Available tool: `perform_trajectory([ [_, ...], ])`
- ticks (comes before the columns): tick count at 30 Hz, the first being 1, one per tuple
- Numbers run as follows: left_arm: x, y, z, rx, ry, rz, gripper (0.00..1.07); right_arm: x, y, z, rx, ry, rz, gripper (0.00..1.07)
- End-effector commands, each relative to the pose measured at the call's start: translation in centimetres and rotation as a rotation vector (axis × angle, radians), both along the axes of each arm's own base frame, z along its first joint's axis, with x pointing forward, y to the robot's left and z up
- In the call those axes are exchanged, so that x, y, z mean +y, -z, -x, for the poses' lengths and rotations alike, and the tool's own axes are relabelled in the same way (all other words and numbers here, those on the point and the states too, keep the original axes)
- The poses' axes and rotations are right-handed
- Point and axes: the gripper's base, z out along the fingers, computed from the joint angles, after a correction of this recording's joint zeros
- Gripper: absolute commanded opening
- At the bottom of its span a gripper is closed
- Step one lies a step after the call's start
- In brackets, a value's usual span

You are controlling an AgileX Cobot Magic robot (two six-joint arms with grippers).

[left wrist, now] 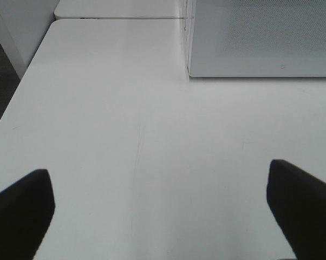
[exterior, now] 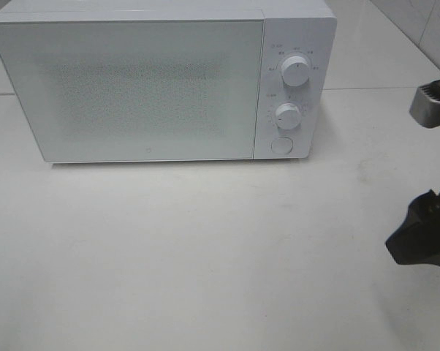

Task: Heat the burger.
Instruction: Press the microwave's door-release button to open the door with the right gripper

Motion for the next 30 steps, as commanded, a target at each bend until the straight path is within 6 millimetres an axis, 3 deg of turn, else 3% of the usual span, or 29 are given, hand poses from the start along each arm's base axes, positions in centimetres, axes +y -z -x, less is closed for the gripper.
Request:
perform_trajectory([
  [1, 0.0, 0.0, 0.2, -0.030, -0.008, -0.002, 1.00, -1.0, -1.6, 2.4, -0.020, -0.005, -0.005, 0.75],
  [11, 0.0, 0.0, 0.2, -0.030, -0.008, -0.002, 1.00, -3.5, -4.5, 7.2, -0.255, 0.000, -0.044, 0.75],
  [21, 0.0, 0.0, 0.2, -0.030, -0.008, -0.002, 1.00, -6.1, -5.8, 12.4, -0.514, 0.190, -0.097, 0.75],
  [25, 0.0, 0.0, 0.2, -0.030, -0.008, -0.002, 1.00, -6.5, -5.2, 13.6, -0.566, 0.231, -0.106, 0.75],
  [30, 0.0, 0.0, 0.2, -0.030, -0.008, -0.002, 1.00, -6.8, -2.8, 14.7, -0.620, 0.258, -0.108, 0.75],
])
